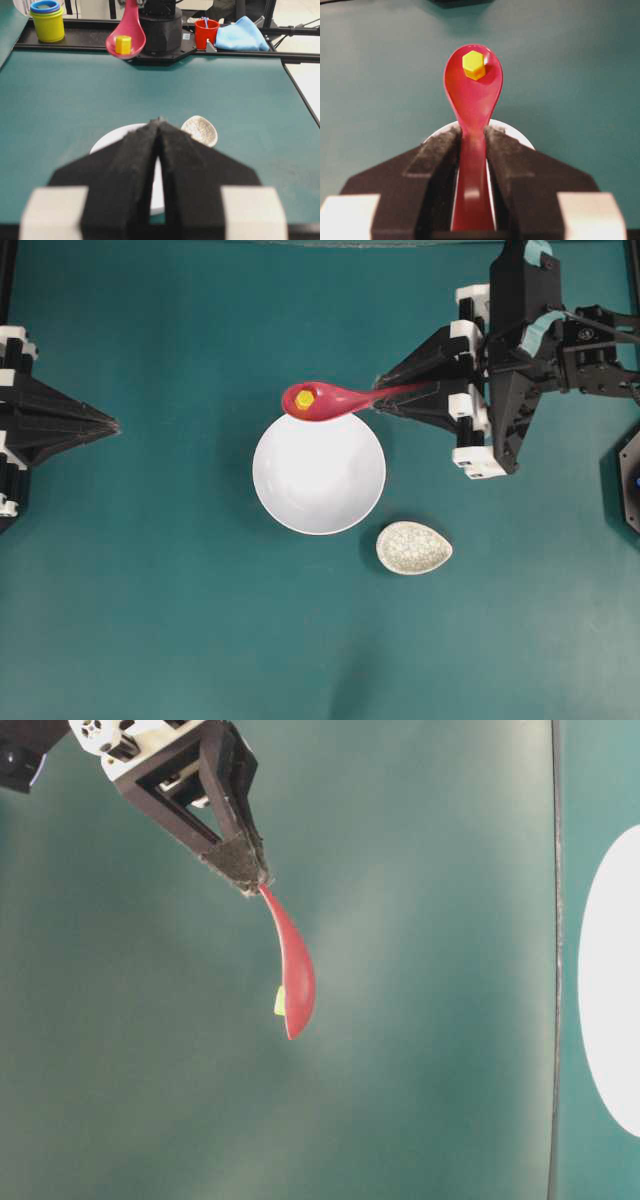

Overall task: Scoop the yellow hexagonal prism block from the bowl with a spoon using the right arm.
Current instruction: 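Hold the spoon with the yellow block raised above the bowl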

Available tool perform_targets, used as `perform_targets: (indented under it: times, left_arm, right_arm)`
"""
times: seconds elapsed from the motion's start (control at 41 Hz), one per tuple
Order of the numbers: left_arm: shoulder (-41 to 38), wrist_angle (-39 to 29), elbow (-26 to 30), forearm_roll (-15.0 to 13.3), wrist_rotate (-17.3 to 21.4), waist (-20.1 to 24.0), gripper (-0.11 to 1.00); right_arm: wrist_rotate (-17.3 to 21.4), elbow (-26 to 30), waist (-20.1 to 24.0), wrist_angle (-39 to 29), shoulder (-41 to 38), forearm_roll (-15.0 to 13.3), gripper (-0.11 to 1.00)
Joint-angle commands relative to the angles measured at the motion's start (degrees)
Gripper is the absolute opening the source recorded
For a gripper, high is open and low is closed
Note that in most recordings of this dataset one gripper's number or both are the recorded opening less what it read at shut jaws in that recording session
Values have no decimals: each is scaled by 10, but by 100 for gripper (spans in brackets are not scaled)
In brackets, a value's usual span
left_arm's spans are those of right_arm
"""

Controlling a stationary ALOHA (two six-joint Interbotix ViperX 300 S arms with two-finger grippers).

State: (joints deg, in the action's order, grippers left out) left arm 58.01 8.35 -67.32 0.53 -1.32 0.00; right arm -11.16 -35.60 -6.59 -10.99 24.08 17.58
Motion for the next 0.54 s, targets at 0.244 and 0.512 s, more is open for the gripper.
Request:
perform_targets:
  times: [0.244, 0.512]
  left_arm:
    - [1, -25, 17, 2, 1, 0, 1]
    - [1, -25, 17, 3, 3, 1, 2]
  right_arm:
    - [-1, 9, 1, 7, 9, -1, 24]
    - [-2, 10, 2, 10, 9, 0, 24]
